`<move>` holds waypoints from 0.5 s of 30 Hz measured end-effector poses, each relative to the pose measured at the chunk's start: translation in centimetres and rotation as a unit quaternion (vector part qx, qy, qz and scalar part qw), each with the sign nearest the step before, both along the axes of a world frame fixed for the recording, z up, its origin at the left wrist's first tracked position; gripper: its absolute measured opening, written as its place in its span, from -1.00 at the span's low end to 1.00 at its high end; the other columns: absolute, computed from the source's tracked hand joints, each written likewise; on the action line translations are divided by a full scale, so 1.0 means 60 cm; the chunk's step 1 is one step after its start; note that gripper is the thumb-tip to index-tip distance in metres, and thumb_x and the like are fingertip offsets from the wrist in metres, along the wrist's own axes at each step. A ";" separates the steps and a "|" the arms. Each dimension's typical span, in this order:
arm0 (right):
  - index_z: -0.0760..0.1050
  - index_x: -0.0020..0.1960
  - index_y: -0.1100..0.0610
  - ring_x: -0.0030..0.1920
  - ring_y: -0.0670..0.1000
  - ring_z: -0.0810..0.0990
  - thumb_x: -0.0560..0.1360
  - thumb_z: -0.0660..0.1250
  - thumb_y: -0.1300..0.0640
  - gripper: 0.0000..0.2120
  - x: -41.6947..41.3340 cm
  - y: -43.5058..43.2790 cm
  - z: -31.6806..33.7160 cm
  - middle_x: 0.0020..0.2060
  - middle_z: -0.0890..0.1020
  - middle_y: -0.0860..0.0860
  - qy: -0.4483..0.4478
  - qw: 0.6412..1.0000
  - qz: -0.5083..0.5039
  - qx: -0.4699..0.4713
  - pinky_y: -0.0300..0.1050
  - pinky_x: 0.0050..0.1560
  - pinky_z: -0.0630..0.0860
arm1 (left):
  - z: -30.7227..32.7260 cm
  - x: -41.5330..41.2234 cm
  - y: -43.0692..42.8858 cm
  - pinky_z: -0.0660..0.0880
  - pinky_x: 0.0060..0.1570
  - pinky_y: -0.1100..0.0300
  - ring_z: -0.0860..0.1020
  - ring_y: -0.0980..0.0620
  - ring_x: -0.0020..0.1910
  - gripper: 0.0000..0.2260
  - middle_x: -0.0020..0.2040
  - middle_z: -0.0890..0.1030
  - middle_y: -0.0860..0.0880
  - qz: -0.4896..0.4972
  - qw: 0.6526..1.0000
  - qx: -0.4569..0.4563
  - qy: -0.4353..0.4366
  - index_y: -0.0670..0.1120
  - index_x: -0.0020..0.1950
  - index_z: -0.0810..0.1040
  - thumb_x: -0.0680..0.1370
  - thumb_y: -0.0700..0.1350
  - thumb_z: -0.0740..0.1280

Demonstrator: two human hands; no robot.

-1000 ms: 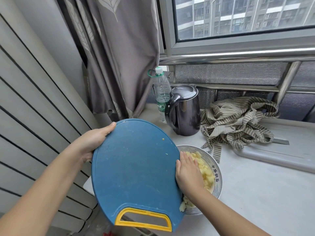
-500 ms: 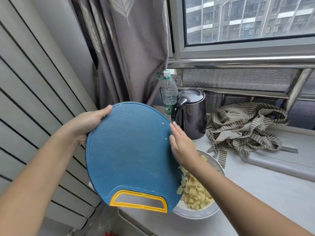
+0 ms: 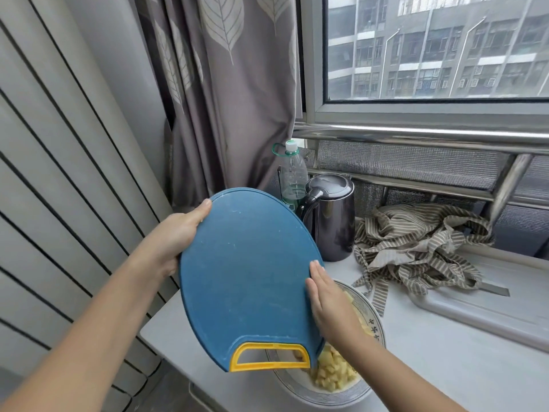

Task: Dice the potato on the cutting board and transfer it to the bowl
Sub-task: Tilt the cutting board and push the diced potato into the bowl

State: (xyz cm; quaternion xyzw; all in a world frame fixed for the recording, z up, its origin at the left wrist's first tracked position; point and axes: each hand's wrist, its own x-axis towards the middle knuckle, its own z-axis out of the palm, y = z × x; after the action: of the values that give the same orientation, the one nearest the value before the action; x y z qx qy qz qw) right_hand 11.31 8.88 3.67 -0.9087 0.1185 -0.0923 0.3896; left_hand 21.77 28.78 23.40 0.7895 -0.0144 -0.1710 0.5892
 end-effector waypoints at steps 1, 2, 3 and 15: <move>0.04 0.57 0.12 0.54 -0.13 0.00 0.68 -0.08 -0.03 -0.50 -0.014 -0.006 -0.018 0.55 0.08 -0.05 0.029 0.999 -0.015 0.002 -0.37 0.45 -0.14 | -0.002 0.001 0.002 0.58 -0.36 0.21 0.67 0.03 -0.36 -0.62 -0.26 0.70 -0.05 0.001 1.000 0.002 -0.004 -0.16 -0.07 0.64 0.61 0.12 0.22; 0.06 0.57 0.11 0.54 -0.12 0.02 0.66 -0.12 -0.11 -0.46 -0.027 -0.011 -0.036 0.55 0.10 -0.04 0.056 0.998 -0.022 0.002 -0.34 0.46 -0.13 | -0.003 0.002 0.004 0.59 -0.32 0.19 0.67 0.02 -0.34 -0.62 -0.24 0.71 -0.06 0.003 1.000 0.002 -0.006 -0.16 -0.07 0.64 0.61 0.13 0.22; 0.08 0.57 0.10 0.54 -0.13 0.03 0.62 -0.20 -0.24 -0.35 -0.041 -0.014 -0.050 0.55 0.12 -0.05 0.068 0.997 -0.020 0.000 -0.33 0.48 -0.12 | -0.003 0.003 0.006 0.60 -0.32 0.18 0.68 0.02 -0.33 -0.62 -0.23 0.71 -0.06 0.003 1.000 0.000 -0.006 -0.16 -0.07 0.64 0.61 0.13 0.22; -0.07 0.59 0.02 0.53 -0.11 0.08 0.42 -0.06 -0.51 -0.08 -0.073 0.006 -0.026 0.53 0.12 -0.15 -0.020 0.995 -0.041 0.086 -0.15 0.52 0.04 | 0.016 0.017 0.016 0.59 -0.42 0.25 0.66 0.08 -0.37 -0.64 -0.30 0.69 0.00 0.016 0.999 -0.023 -0.025 -0.13 -0.09 0.62 0.61 0.13 0.22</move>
State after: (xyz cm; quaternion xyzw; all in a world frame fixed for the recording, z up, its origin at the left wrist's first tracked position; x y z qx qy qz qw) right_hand 6.95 9.23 2.13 -0.8641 0.1549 -0.1158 0.4646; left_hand 22.79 29.75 24.34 0.7798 -0.0205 -0.1419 0.6094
